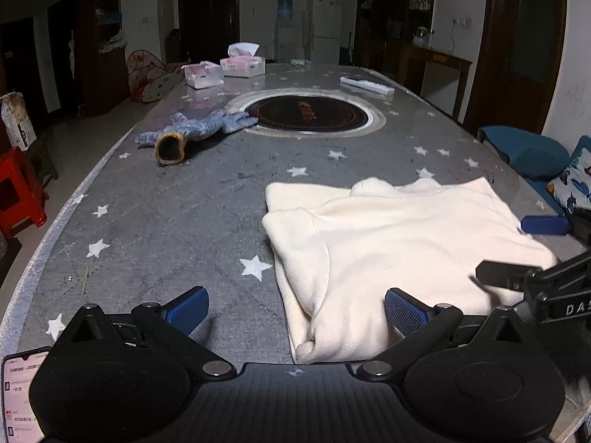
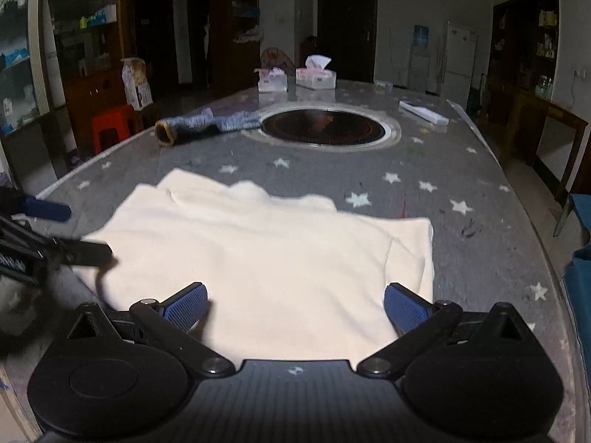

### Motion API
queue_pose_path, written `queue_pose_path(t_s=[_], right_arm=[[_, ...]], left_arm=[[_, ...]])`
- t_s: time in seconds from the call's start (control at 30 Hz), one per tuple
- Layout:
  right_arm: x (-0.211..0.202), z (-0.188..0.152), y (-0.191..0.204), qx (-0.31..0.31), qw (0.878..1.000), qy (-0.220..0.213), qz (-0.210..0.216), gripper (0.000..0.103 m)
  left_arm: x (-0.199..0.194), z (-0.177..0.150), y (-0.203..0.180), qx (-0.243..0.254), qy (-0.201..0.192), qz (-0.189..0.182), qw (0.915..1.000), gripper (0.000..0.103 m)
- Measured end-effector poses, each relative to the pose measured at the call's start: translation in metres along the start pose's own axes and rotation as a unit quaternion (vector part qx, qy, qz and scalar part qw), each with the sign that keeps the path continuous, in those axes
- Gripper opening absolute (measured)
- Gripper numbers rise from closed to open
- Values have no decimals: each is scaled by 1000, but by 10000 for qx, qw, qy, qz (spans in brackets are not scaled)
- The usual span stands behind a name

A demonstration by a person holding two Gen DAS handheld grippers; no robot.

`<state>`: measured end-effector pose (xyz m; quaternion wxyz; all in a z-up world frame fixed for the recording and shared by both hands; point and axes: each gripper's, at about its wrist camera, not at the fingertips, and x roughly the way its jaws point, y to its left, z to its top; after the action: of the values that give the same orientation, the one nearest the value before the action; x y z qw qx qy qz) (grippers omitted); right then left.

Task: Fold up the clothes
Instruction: 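Position both open grippers over the side edge of the folded sweatshirt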

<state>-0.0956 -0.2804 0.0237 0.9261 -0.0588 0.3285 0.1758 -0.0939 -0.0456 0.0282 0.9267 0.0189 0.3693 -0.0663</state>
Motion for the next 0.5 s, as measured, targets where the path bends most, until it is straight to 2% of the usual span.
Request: queue_pose_path(t_s=[0.17, 0.27, 0.37, 0.5], right_arm=[[13, -6, 4, -175, 9997, 142, -63, 103], [11, 0, 4, -199, 9997, 164, -14, 103], [12, 8, 3, -229, 9997, 99, 33, 103], [22, 20, 4, -283, 9996, 63, 26, 103]], left_arm=[[7, -2, 1, -44, 137, -38, 9999, 103], [2, 1, 5, -137, 78, -116, 9998, 103], [-1, 6, 9, -193, -33, 13, 9998, 103], [10, 6, 14, -202, 124, 151, 9996, 103]])
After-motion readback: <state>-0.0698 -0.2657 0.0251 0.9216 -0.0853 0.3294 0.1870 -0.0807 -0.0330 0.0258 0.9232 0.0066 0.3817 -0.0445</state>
